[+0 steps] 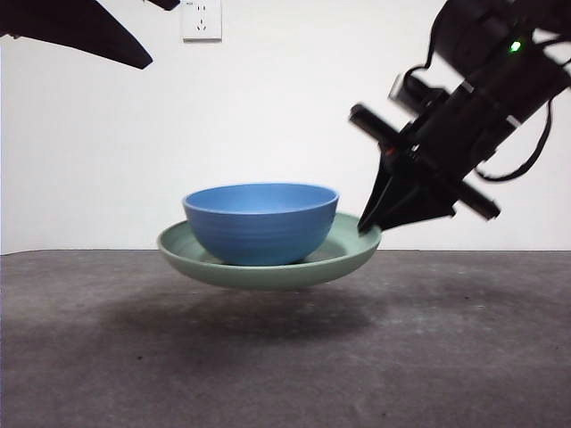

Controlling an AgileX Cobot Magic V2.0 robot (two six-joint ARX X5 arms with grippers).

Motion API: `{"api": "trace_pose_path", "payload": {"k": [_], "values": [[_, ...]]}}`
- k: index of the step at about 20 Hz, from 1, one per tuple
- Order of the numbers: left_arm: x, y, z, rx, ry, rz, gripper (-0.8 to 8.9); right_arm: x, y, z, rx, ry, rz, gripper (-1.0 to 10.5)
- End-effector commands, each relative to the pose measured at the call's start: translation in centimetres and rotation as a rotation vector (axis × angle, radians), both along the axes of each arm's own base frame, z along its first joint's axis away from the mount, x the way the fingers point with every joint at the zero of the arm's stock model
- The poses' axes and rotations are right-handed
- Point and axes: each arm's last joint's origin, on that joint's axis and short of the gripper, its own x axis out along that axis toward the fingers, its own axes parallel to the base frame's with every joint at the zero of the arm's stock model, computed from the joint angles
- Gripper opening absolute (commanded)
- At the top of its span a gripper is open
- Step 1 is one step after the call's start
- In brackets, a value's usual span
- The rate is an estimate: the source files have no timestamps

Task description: Pick up the blue bowl, put it on the green plate, put it on desk

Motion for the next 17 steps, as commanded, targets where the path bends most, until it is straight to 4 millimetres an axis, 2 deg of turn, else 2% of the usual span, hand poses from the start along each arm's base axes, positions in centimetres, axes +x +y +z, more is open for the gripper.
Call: {"api": "trace_pose_path", "payload": {"k": [1,6,12,15,17], "values": [[0.0,-0.2,0.2,-0.007,-0.009,-0.01,2.49,0.8,0.9,-0.8,0.04,0.013,-0.02,0.1],[0.0,-0.2,0.2,-0.004,-0.005,-0.009,2.49,1.7,1.2,-3.4,0.002,0.07,-0.037,0.1],[-0.1,-0.1,0.1,0.007,0.009,-0.009,2.49,1.8,1.2,-4.0,-0.017,0.078,-0.051,0.2],[-0.1,-0.1,0.1,0.007,0.009,-0.01,2.49,1.8,1.2,-3.9,-0.017,0.076,-0.053,2.1],[-0.1,-0.1,0.1,0.007,0.008,-0.009,2.49,1.7,1.1,-3.4,-0.013,0.065,-0.054,2.2]]}}
